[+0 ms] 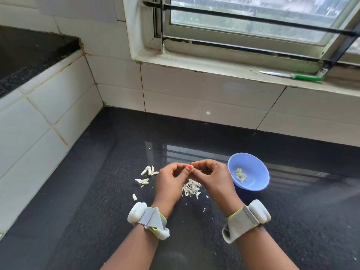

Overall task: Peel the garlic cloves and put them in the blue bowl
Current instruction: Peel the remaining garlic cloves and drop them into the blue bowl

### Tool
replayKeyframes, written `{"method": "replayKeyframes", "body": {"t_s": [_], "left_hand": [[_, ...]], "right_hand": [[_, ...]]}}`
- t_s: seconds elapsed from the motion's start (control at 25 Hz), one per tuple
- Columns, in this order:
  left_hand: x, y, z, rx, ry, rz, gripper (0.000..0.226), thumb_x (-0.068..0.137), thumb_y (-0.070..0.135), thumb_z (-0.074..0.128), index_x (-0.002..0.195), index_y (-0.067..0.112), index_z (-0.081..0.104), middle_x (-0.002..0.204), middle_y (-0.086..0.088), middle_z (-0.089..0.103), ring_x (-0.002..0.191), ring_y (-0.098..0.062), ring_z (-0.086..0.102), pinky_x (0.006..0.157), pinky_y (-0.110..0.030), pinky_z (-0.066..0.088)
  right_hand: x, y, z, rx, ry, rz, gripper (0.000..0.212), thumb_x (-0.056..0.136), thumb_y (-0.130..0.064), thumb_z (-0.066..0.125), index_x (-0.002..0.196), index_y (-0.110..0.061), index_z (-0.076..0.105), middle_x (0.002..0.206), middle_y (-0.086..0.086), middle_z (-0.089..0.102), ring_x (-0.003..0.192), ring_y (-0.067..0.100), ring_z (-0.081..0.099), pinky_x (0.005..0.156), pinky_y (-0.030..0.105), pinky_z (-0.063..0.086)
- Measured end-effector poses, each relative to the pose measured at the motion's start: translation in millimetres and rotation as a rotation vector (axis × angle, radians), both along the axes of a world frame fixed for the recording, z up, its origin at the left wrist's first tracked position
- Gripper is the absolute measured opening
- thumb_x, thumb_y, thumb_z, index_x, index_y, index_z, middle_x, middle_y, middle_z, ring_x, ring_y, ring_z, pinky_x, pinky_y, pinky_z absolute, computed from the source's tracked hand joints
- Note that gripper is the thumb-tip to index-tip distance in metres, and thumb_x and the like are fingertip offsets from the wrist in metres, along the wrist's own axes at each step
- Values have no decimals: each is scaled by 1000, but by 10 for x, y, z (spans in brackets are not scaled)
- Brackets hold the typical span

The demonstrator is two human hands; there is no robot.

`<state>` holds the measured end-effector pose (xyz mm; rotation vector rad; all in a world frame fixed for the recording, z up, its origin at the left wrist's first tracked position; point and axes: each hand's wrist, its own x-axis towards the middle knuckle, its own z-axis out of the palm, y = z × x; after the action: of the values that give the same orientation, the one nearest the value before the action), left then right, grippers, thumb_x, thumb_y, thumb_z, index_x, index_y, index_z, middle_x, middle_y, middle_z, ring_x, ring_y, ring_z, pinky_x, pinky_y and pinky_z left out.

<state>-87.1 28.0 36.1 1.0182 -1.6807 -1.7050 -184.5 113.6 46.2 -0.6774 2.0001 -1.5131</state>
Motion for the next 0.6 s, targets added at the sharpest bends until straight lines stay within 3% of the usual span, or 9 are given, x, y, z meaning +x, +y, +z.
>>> {"method": "replayKeyframes", "body": {"t_s": [0.12, 0.4, 0.6], "left_hand": [[10, 8, -9, -1, -18, -31, 7, 84, 15, 70, 86, 9, 75, 77, -5, 74, 71, -14, 70, 68, -28, 57], [1, -31, 21, -336, -207, -78, 5, 80, 19, 73, 82, 17, 77, 70, 7, 72, 63, -3, 65, 61, -23, 53], [-6, -22, 41, -335, -234, -71, 5, 79, 19, 73, 80, 17, 76, 69, 5, 72, 62, -5, 64, 60, -25, 53]], "right_hand": [[-2, 54, -21, -37, -98, 2, 10, 79, -15, 80, 87, -16, 74, 82, 6, 76, 81, 22, 74, 80, 43, 60], [-67, 67, -5, 18, -13, 50, 14, 78, -6, 79, 88, -16, 76, 78, 2, 76, 77, 18, 74, 77, 38, 61], [-60, 59, -24, -1, -59, 62, 15, 78, -5, 79, 87, -16, 76, 79, 4, 76, 78, 21, 74, 76, 37, 61]]}}
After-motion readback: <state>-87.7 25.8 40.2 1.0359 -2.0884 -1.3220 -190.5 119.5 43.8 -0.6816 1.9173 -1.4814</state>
